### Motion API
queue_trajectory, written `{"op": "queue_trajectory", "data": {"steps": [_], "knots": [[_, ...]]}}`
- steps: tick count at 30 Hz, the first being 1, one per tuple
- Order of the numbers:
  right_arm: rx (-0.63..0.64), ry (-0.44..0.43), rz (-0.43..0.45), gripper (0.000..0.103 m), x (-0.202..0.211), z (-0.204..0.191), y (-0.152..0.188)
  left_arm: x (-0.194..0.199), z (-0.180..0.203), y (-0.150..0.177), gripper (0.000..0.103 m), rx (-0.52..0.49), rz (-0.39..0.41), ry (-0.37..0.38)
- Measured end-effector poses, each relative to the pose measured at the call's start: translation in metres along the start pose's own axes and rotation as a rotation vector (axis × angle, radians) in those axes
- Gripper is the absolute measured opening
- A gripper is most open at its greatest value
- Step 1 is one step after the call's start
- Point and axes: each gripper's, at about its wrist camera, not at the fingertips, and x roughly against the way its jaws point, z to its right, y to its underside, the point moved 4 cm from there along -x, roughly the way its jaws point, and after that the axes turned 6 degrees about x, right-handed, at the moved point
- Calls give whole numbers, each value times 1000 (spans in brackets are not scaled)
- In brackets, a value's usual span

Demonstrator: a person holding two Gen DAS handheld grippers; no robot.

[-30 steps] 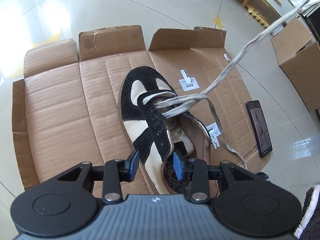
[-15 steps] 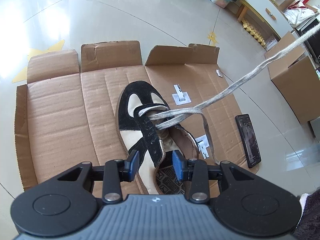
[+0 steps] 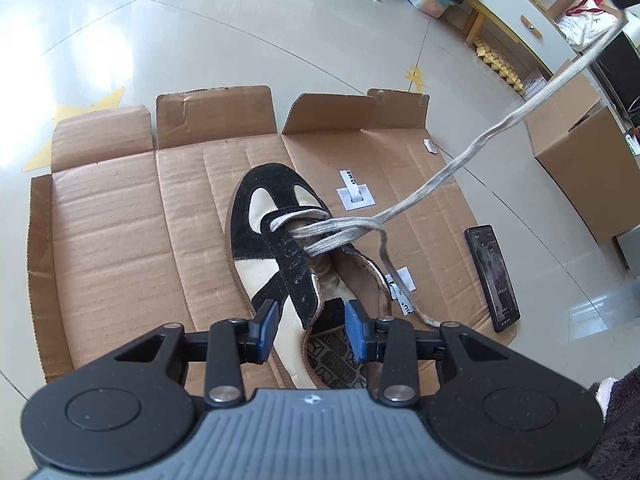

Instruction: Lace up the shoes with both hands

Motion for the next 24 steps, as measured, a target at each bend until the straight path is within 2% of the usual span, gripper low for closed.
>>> {"op": "queue_trajectory", "data": {"steps": [12, 18, 24], "knots": [[-80, -166, 167, 2, -91, -33, -31, -16, 3, -3, 37, -28, 44, -14], [-163, -237, 261, 2, -132, -49, -49, -30, 11, -2, 37, -119, 50, -71], [-254, -280, 296, 2, -168, -58, -53, -41, 18, -1, 37, -238, 66, -150]]}}
